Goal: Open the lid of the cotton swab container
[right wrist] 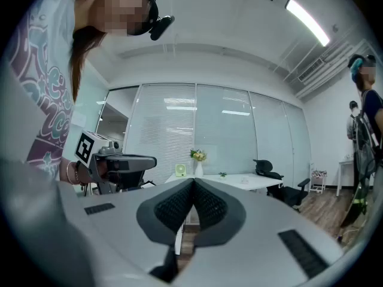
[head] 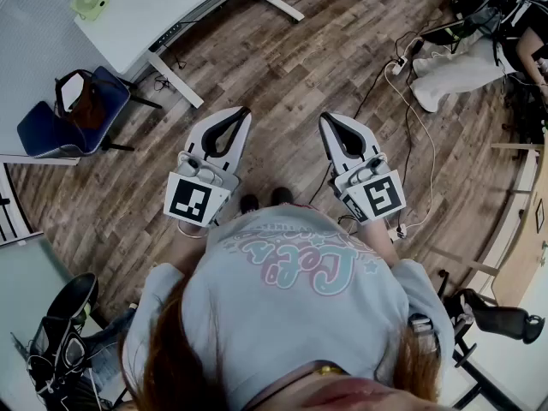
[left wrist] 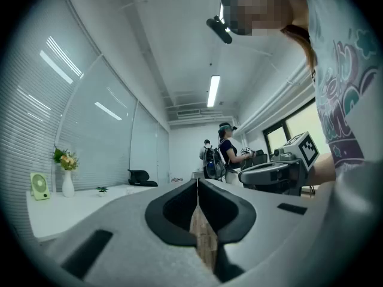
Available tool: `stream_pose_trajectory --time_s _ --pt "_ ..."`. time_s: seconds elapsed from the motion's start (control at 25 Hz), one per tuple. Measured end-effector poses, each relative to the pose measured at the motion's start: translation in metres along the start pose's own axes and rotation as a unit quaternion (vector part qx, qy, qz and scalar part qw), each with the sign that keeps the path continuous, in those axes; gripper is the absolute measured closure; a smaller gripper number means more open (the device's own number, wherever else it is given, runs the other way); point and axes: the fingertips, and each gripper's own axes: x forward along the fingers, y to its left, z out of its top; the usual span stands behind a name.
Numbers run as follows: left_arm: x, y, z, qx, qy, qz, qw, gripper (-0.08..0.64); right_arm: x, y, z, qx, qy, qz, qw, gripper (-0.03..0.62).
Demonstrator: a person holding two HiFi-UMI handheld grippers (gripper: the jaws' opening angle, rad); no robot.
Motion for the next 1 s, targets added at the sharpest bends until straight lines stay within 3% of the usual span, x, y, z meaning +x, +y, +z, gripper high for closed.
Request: stream_pose_trajectory --time_s 0.52,0.68,1.0 --pt "-0.006 -0.008 -0.005 0.001 0.013 0.013 0.9998 0.548 -0.007 0.004 -0.008 0.004 0.006 0.004 1.0 0.589" --pt "-0.012 0.007 -0.009 -0.005 0.015 0.017 0.9997 0.548 0.008 0.006 -0.007 0.012 -0.007 -0.004 1.0 0.588" --pt "-0.016 0.011 -0.012 -0.02 0.015 0.001 0.9997 0.546 0.016 0.023 -0.004 0.011 -0.016 0.007 1.0 0.571"
